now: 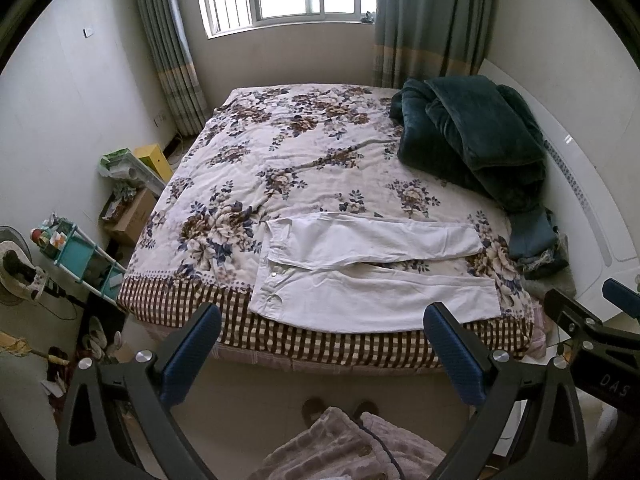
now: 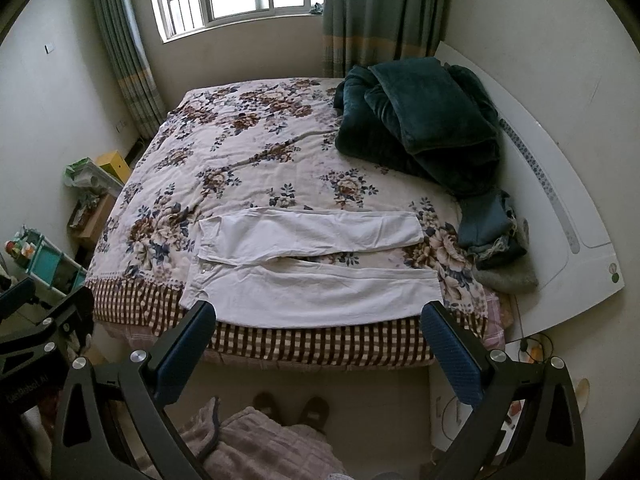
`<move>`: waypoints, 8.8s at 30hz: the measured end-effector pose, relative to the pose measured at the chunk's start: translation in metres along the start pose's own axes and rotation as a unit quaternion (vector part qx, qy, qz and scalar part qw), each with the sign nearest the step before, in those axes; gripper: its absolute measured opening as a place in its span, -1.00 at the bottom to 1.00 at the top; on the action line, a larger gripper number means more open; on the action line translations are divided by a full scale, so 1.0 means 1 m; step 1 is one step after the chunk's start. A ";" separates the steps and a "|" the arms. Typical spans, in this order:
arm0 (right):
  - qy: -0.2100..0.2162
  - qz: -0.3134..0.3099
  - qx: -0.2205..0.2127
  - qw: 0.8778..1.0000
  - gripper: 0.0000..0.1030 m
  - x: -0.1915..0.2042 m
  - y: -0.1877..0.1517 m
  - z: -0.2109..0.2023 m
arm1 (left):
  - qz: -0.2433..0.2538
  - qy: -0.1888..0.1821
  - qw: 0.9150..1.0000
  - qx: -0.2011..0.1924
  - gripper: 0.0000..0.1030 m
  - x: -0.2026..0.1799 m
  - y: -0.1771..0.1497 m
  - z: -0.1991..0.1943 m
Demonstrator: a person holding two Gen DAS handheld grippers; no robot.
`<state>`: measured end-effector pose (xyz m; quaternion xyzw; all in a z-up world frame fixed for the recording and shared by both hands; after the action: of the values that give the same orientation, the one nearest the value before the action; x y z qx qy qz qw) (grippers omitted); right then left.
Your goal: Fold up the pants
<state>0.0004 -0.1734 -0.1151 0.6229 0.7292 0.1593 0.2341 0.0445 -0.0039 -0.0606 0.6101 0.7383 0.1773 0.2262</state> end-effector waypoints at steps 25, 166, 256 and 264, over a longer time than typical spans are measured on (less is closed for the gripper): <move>0.006 0.002 0.006 1.000 1.00 -0.005 -0.012 0.027 | -0.026 0.007 1.000 -0.008 0.99 -0.015 -0.001 0.025; 0.110 0.372 0.294 0.873 0.00 -0.131 -0.204 0.684 | 0.057 0.120 0.962 0.237 0.90 -0.082 -0.072 0.636; -0.021 0.550 0.184 0.815 -0.87 -0.369 -0.311 0.674 | 0.007 0.085 0.971 0.225 0.79 -0.139 -0.127 0.647; -0.073 0.582 0.157 0.794 -0.89 -0.376 -0.333 0.628 | 0.028 0.099 0.968 0.228 0.79 -0.164 -0.137 0.647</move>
<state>0.1042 -0.6375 -0.7633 0.9678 0.2245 0.1029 0.0493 0.3132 -0.2005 -0.6553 0.6459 0.7602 0.0698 0.0020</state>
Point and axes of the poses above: each gripper's, at about its wrist camera, not at the fingertips, and z roughly the way its jaws point, x to its left, y to its top, the point moved 8 cm from there along z, roughly the way its jaws point, and after that the axes turned 14 degrees about -z, right-handed, at the moved point
